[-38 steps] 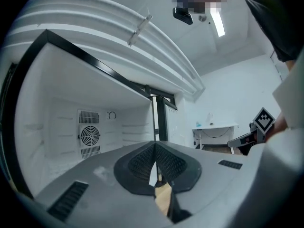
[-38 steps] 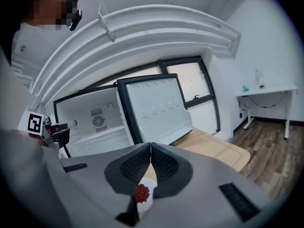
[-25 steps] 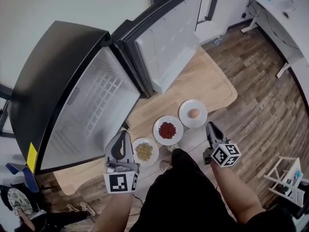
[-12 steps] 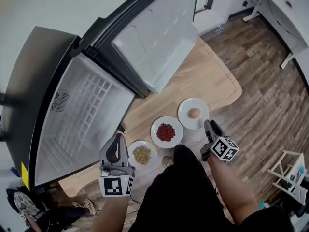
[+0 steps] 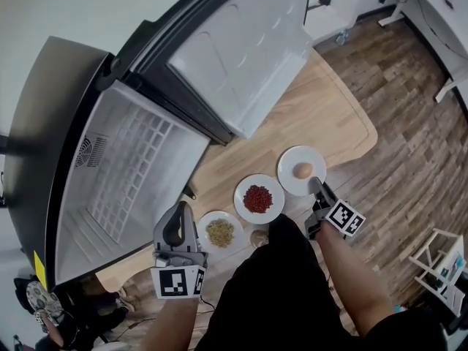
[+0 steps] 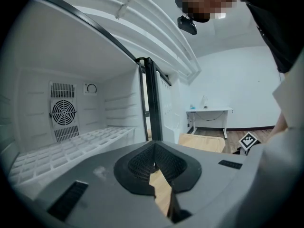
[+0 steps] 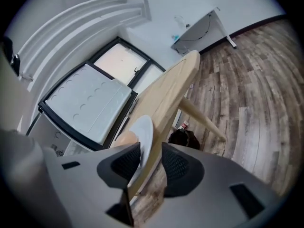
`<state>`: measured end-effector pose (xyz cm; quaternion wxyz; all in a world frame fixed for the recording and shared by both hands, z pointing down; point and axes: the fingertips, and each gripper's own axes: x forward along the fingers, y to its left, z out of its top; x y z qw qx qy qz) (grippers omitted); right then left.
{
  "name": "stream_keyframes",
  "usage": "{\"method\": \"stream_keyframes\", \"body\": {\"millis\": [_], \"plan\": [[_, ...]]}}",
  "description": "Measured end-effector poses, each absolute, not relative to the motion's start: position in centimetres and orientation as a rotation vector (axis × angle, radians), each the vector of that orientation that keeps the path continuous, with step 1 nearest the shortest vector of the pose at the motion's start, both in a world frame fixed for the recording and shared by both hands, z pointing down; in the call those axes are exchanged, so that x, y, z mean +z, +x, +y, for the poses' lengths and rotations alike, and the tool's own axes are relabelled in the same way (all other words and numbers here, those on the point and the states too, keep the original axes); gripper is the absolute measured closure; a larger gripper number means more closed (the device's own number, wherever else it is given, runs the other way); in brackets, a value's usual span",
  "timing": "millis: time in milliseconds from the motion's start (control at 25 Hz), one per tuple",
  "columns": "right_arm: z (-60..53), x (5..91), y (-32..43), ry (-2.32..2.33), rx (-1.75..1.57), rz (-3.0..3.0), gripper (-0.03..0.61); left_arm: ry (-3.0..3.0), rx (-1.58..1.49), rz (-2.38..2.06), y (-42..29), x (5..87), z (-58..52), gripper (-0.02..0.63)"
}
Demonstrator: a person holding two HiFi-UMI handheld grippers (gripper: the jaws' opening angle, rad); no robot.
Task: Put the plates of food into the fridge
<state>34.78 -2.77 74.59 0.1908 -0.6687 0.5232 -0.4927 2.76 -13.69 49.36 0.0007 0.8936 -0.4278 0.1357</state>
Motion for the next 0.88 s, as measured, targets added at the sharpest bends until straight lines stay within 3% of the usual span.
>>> {"method": "stream_keyframes", "body": {"millis": [80,400,880], "plan": [[-3.0,74.2,34.8,-1.880,-1.374,1.467,0.483,2.802,0.432,-1.348,2.7,49.4,-13.8,0.609],[-3.1,71.5,35.7,-1.802,-1.333,1.347,0.545,2.821,0.396,-1.347,3.4,48.1,-14.5,0.609],[-3.4,66.6,34.8,-1.728,-1.301,1.396,0.546,2.844,0.342,-1.397,2.1,45.7,-13.8,0.609]]}}
